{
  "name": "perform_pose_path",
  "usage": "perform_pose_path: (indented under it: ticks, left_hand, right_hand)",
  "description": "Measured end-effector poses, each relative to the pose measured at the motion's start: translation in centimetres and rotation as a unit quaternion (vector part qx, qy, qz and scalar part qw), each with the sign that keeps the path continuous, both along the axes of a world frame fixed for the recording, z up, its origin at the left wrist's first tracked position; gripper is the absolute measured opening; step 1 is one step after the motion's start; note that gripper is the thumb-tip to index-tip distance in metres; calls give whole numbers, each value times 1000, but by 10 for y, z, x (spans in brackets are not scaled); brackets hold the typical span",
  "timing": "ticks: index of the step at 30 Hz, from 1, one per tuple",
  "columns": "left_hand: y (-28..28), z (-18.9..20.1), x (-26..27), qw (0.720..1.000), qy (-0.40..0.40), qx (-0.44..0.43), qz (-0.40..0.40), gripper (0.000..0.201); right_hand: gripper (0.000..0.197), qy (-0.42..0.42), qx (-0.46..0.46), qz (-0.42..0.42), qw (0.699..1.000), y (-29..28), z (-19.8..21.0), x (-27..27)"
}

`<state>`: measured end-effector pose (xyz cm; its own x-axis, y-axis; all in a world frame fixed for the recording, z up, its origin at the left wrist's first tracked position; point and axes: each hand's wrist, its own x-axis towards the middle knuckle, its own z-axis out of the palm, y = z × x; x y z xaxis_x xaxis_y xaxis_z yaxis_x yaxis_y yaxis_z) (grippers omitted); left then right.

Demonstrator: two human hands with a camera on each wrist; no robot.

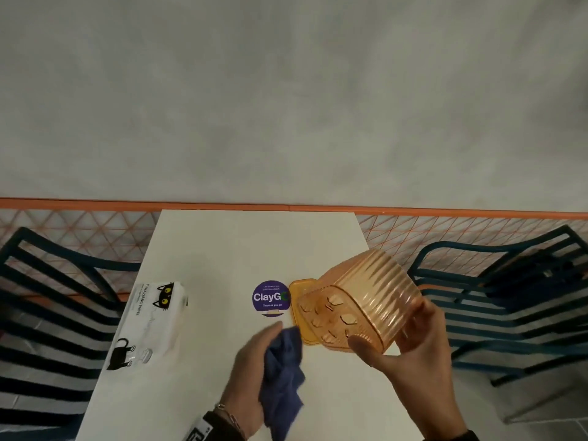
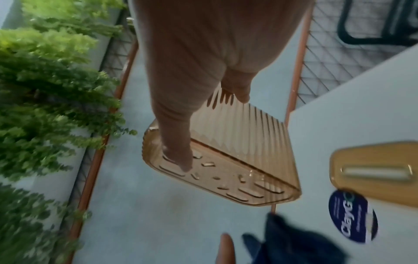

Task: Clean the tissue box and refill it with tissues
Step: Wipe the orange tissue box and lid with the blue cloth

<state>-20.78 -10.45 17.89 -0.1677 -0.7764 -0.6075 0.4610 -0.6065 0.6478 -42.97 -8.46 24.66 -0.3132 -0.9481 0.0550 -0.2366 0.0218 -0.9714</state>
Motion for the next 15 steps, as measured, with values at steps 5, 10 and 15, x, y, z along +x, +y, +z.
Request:
perform_pose_path:
  ticks: [5, 10, 15]
  left_hand:
    - [-11, -27, -19, 983, 65, 56, -161, 92]
    - [-13, -31, -24, 970, 202, 42, -126, 102]
    - [-4, -42, -28, 958, 271, 29, -90, 93]
  right_hand:
    - [106, -120, -3, -15, 993, 1, -9, 9]
    - [108, -122, 27, 34, 992, 13, -9, 16]
    - [121, -16, 67, 97, 993, 20, 6, 21]
